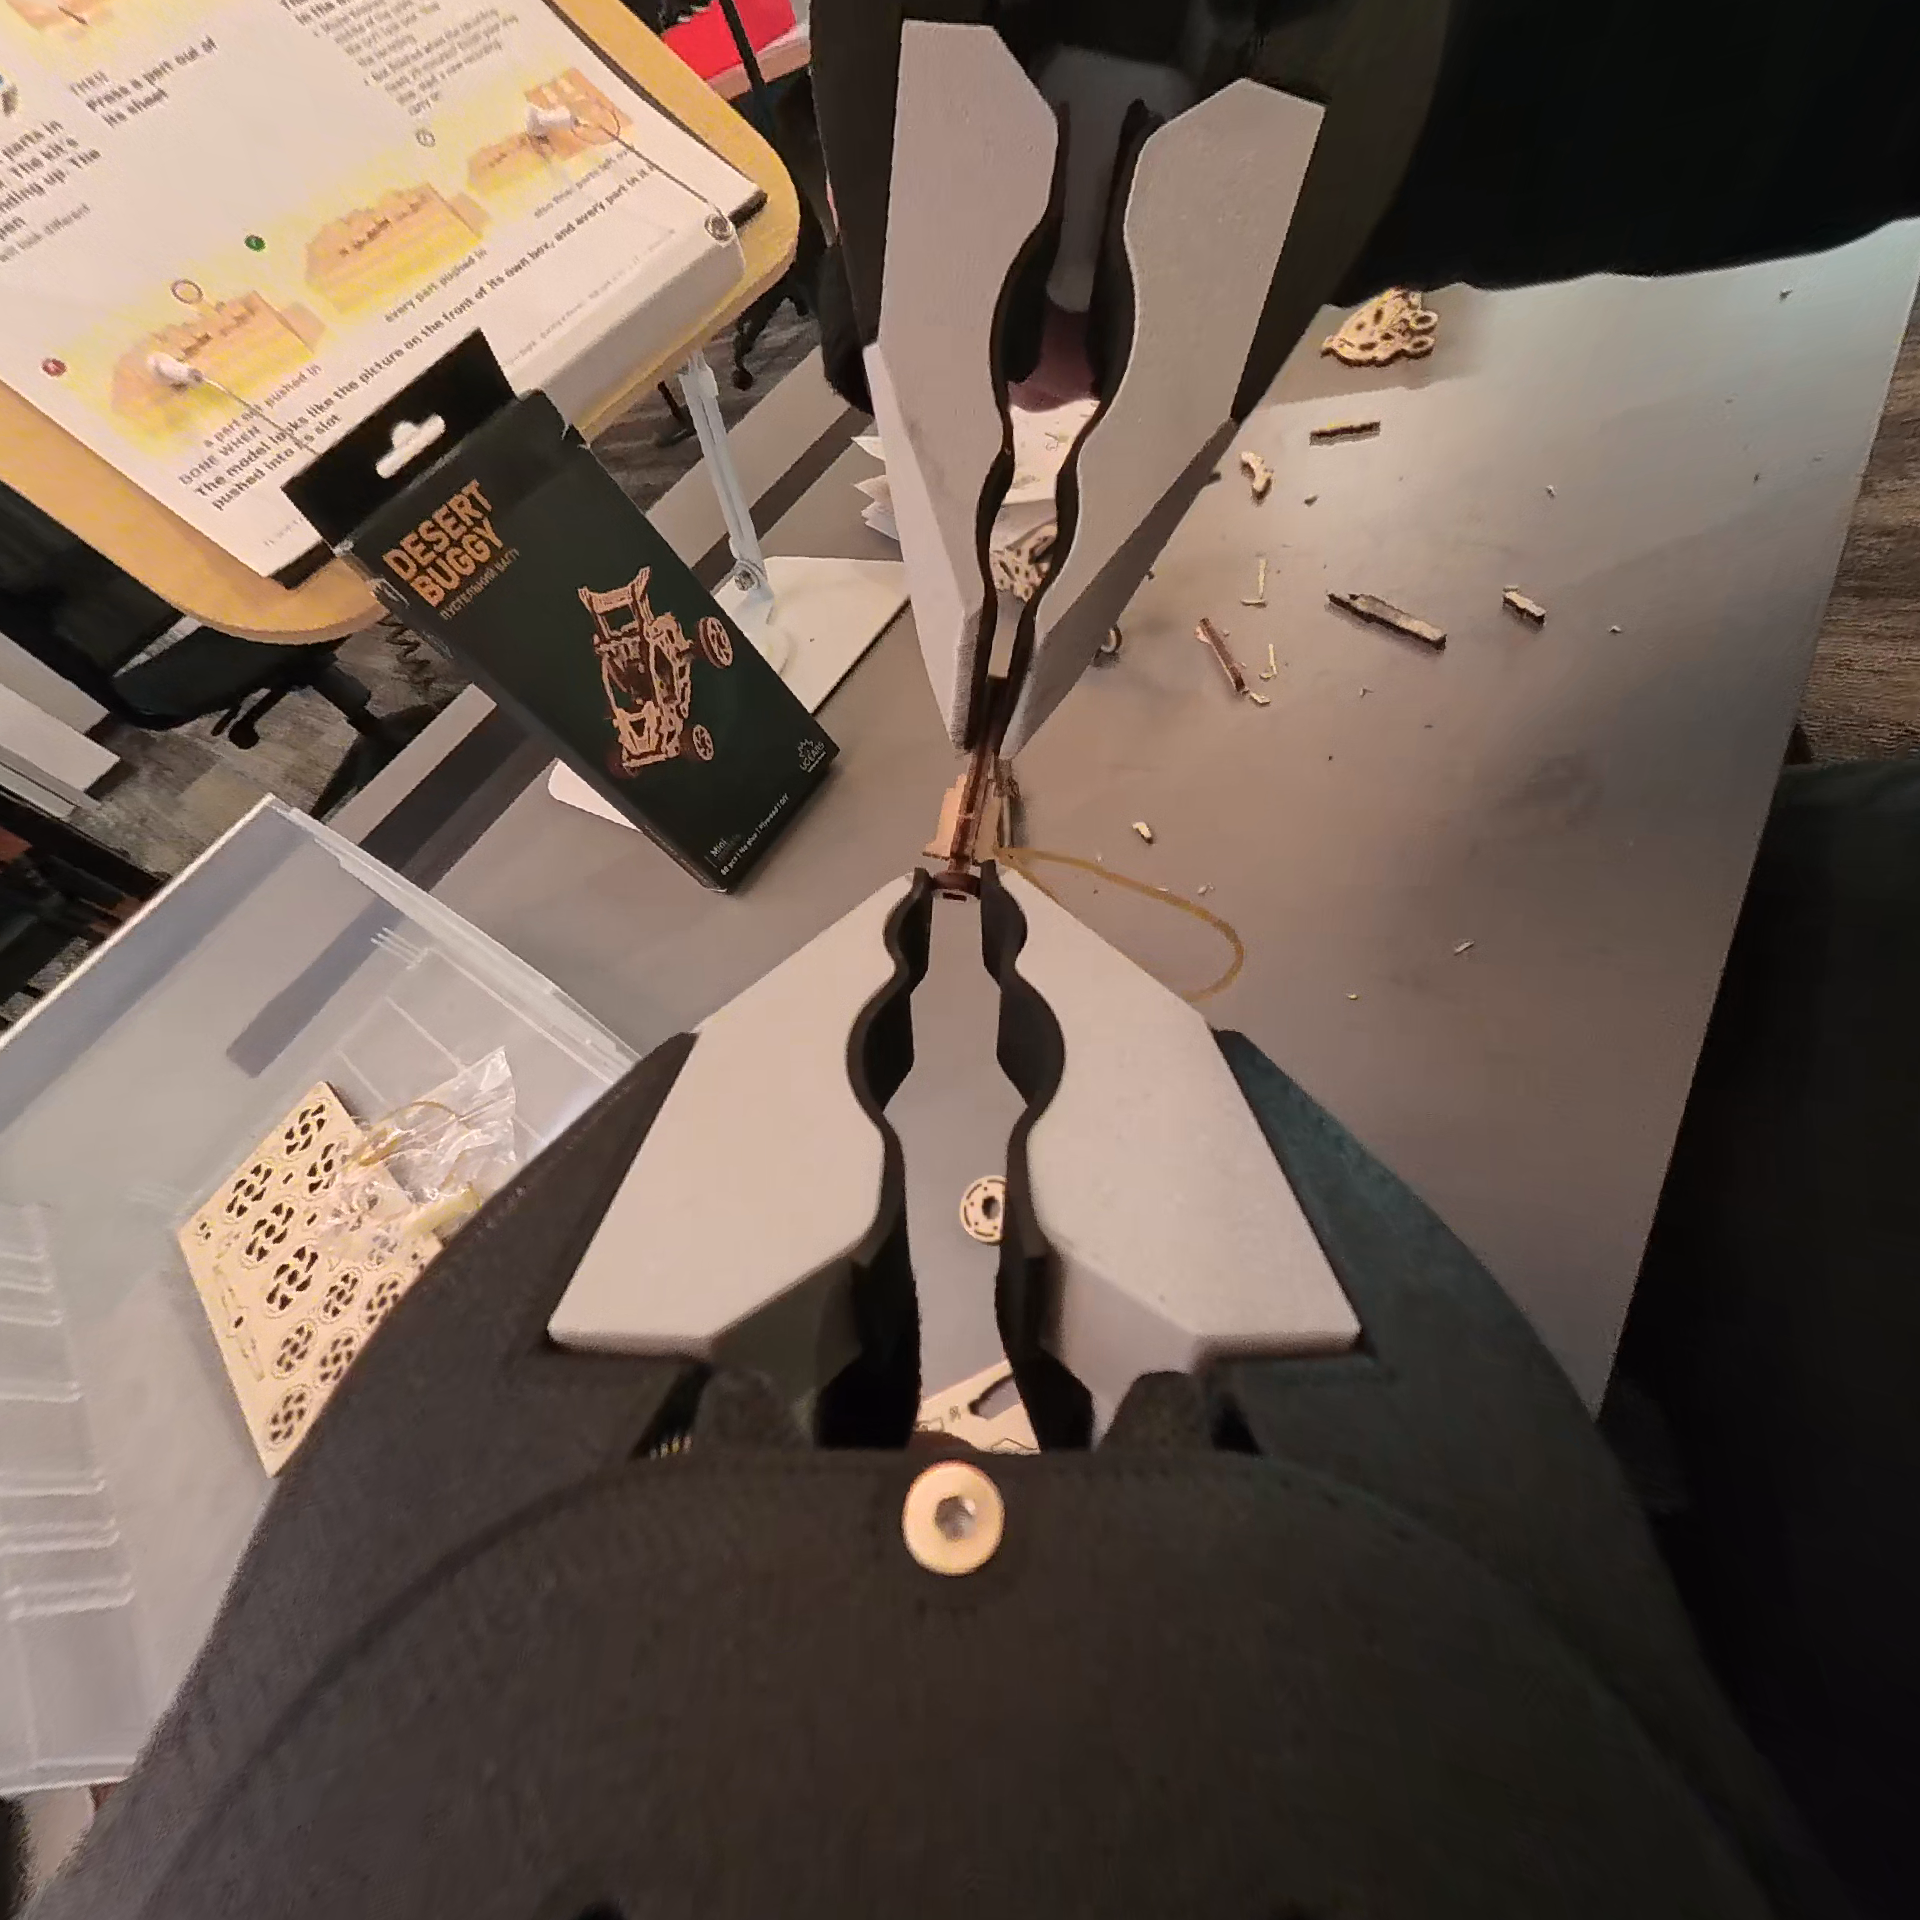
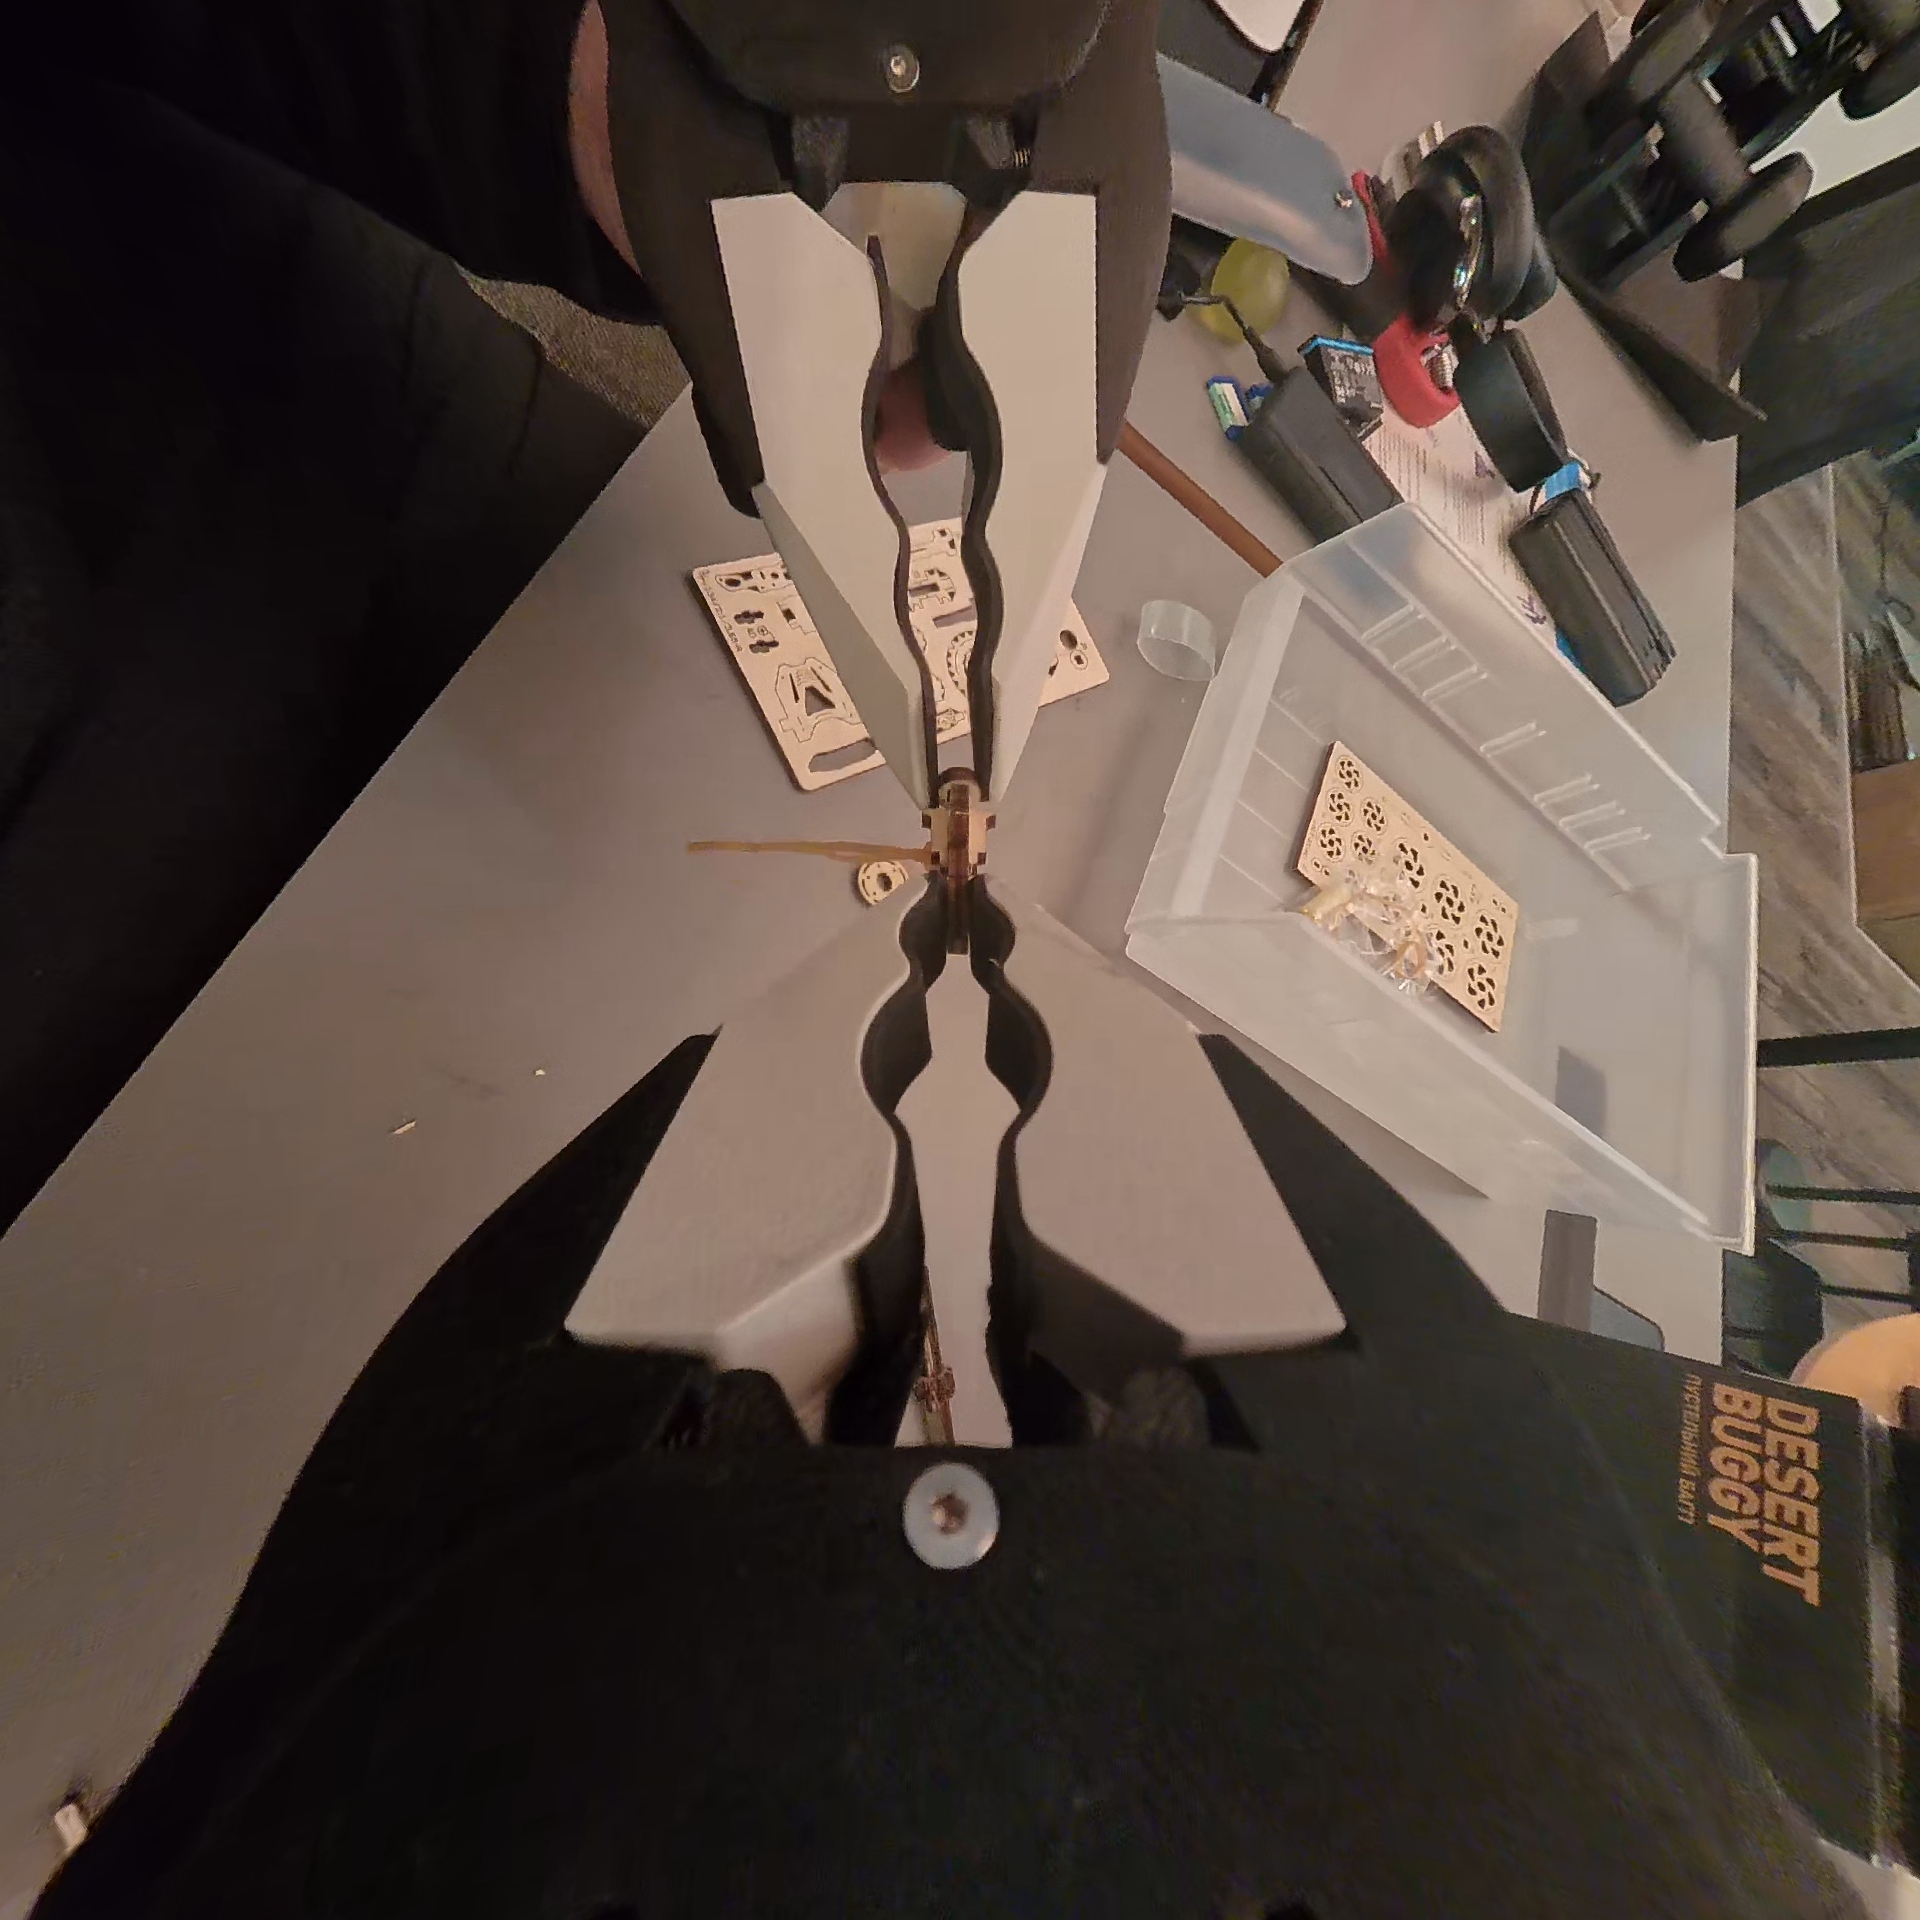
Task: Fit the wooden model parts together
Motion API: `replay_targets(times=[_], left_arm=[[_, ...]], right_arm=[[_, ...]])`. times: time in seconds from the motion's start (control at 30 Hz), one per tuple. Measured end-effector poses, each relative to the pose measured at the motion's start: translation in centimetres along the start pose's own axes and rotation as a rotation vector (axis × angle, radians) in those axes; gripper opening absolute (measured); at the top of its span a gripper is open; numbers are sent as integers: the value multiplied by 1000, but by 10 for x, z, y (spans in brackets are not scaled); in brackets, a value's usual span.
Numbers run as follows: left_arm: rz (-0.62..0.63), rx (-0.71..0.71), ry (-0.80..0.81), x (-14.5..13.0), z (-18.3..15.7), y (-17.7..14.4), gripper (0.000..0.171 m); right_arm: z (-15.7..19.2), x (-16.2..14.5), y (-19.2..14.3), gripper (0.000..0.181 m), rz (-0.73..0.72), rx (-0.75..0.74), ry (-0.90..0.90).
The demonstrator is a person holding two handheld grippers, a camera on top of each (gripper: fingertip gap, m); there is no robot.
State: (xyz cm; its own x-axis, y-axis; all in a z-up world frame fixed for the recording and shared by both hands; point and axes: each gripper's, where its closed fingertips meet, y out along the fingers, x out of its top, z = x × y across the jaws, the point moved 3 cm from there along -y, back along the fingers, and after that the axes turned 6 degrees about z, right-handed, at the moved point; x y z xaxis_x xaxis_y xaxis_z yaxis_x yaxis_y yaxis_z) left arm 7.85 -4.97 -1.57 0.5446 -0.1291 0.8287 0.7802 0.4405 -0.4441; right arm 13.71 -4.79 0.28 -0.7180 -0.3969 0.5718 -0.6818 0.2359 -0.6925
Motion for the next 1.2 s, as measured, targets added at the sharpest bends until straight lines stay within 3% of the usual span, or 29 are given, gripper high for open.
replay_targets(times=[0.33, 0.73, 1.0, 1.2], left_arm=[[-2, 22, 43, 6, 0, -4, 7], [-156, 14, 28, 27, 4, -20, 7], [-135, 59, 119, 36, 1, -25, 7], [-49, 150, 239, 40, 3, -21, 7]], right_arm=[[1, 6, -5, 0, -24, -37, -29], [-4, 22, -26, 0, -172, -92, -3], [-3, 25, -32, 0, -146, -118, -27], [-9, 22, -34, 0, -132, 15, 160]])
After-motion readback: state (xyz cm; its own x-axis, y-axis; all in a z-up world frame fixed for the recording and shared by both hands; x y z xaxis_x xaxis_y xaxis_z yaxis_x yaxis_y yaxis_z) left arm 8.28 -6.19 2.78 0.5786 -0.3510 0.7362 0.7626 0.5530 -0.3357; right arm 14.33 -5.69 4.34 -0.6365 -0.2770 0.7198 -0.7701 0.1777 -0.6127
